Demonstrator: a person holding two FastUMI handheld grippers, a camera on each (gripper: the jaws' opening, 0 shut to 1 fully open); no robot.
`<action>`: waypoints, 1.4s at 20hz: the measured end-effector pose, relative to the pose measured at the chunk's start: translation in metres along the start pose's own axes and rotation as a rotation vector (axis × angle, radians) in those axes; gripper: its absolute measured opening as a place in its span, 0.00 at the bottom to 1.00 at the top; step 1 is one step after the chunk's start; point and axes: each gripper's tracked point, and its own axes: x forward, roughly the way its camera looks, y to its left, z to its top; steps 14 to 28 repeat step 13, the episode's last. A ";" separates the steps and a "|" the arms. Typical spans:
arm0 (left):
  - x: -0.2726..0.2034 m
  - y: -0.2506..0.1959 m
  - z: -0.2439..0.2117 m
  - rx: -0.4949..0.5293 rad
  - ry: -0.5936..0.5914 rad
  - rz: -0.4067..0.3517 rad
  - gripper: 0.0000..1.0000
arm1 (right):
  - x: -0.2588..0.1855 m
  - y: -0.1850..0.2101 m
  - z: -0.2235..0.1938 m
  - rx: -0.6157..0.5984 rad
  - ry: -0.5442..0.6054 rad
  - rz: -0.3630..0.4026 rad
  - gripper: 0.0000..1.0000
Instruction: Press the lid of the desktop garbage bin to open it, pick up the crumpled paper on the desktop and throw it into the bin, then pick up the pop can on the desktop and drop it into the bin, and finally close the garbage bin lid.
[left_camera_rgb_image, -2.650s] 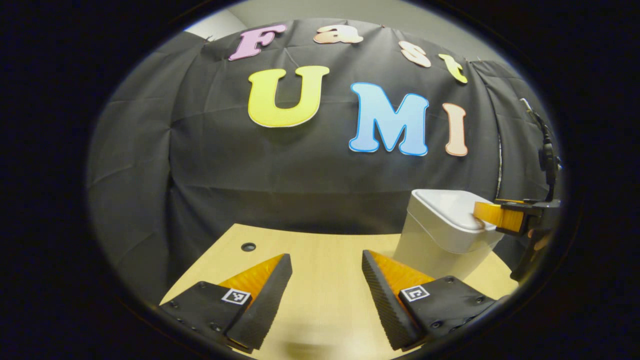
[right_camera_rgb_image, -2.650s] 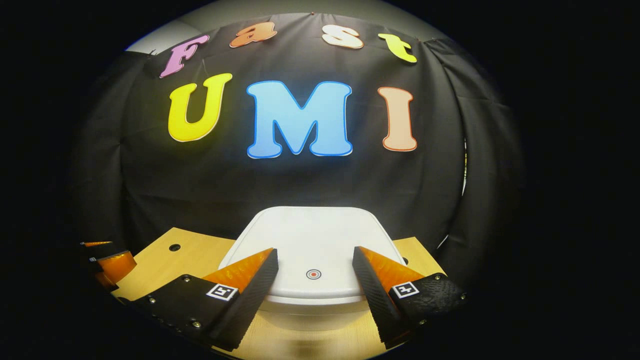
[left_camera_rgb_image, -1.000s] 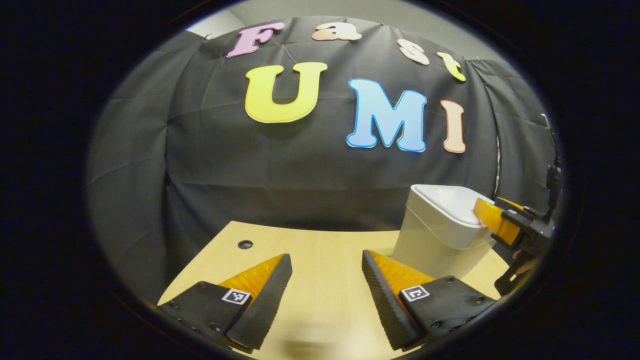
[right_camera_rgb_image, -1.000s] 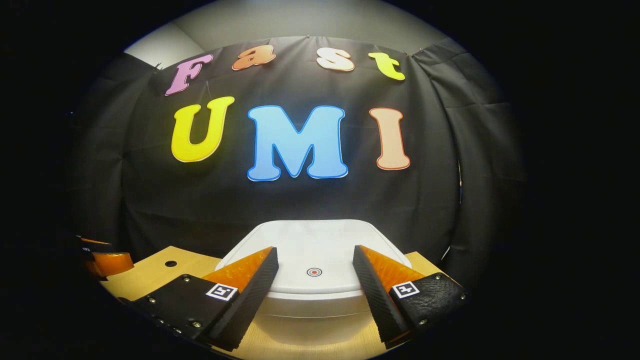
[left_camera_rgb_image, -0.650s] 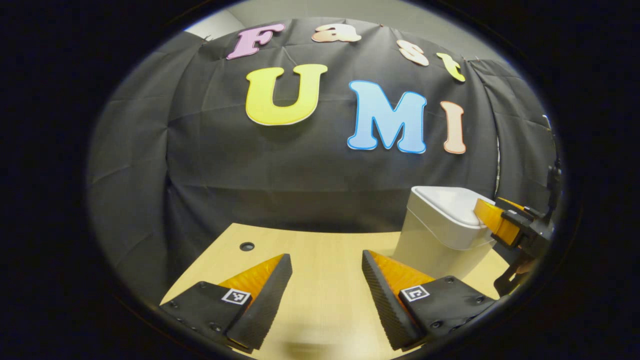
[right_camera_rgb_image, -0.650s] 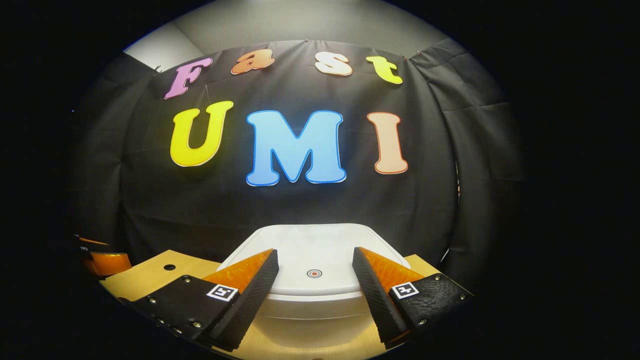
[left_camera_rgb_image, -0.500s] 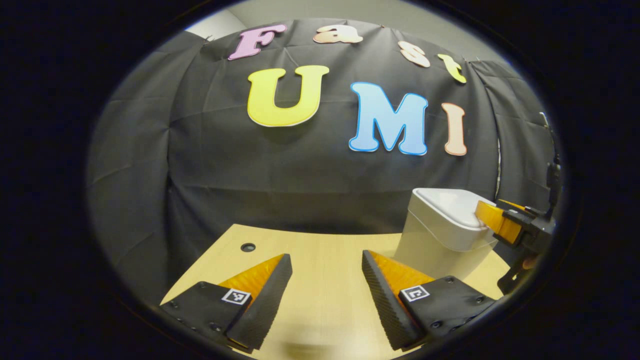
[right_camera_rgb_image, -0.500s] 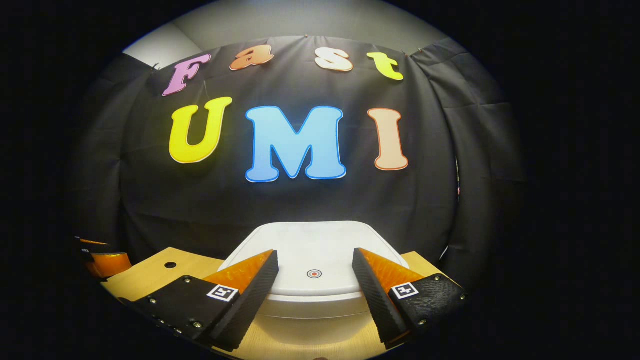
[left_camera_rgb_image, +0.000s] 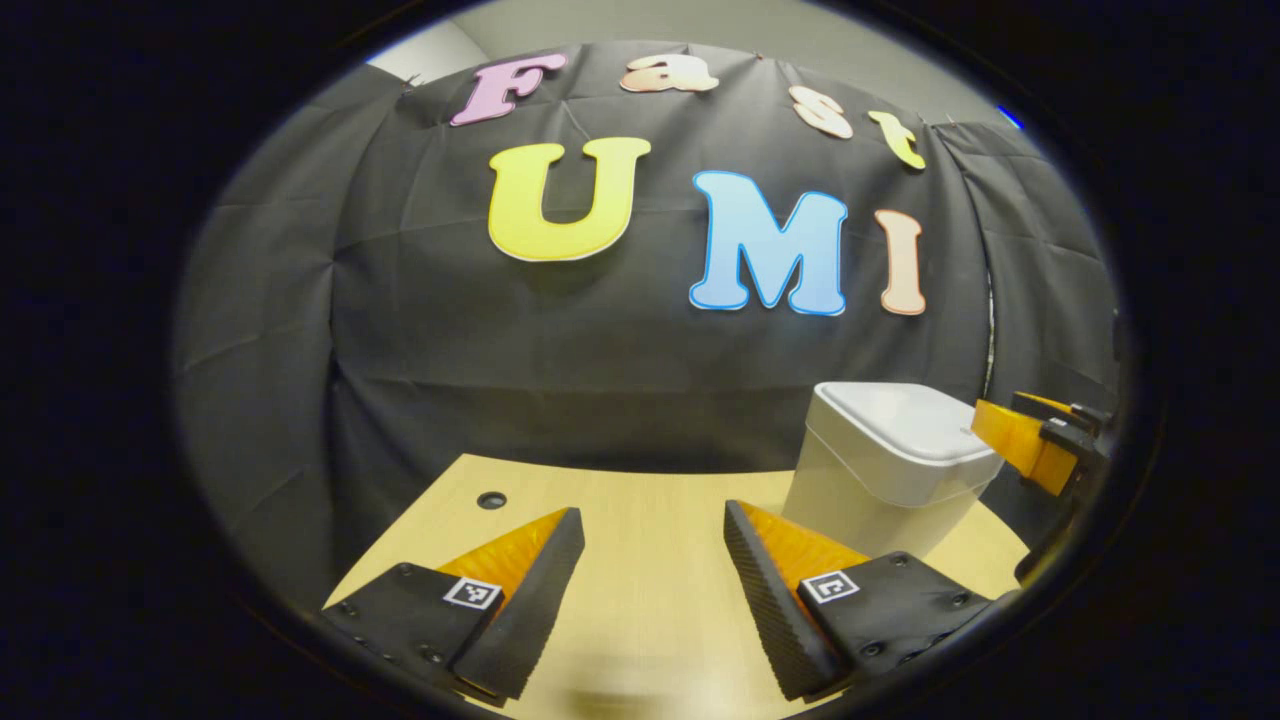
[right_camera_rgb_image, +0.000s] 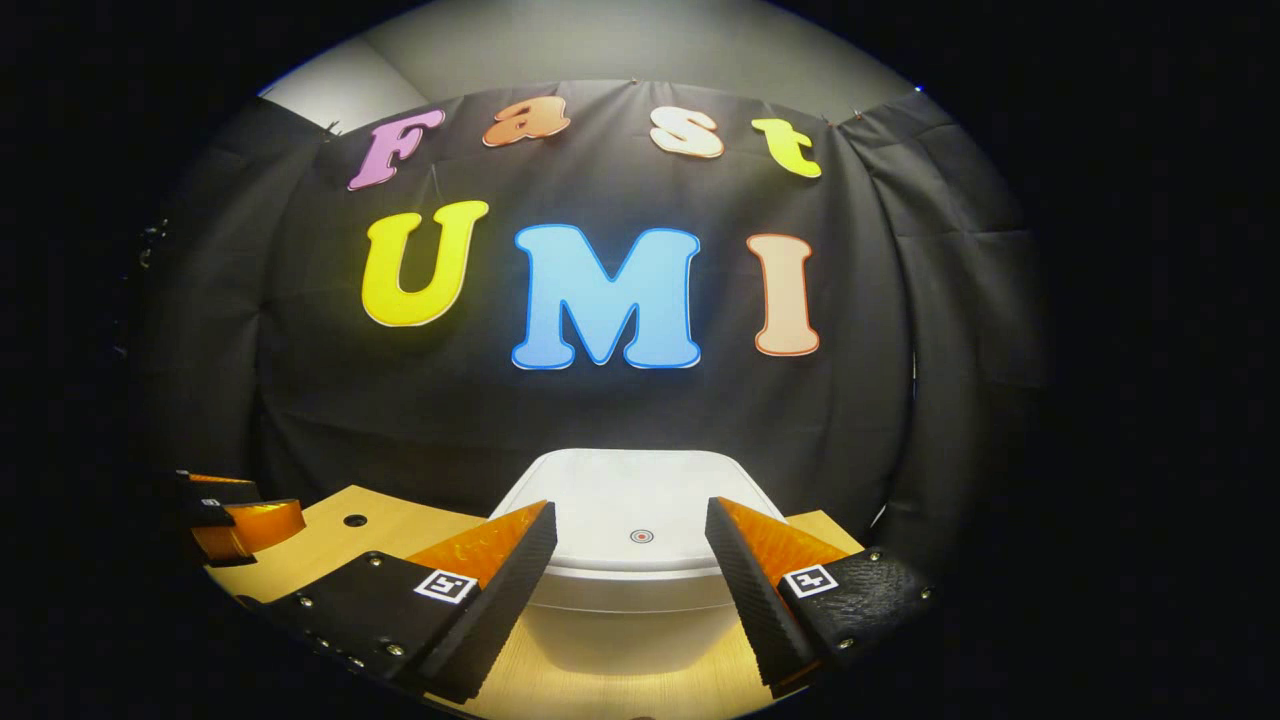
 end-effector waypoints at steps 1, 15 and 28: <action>-0.003 -0.001 0.005 0.006 -0.010 -0.005 0.93 | -0.007 0.003 0.003 -0.019 -0.008 0.007 1.00; -0.030 -0.016 0.021 0.010 -0.054 -0.139 1.00 | -0.058 0.025 0.017 -0.062 -0.027 -0.026 0.96; -0.030 -0.016 0.021 0.010 -0.054 -0.139 1.00 | -0.058 0.025 0.017 -0.062 -0.027 -0.026 0.96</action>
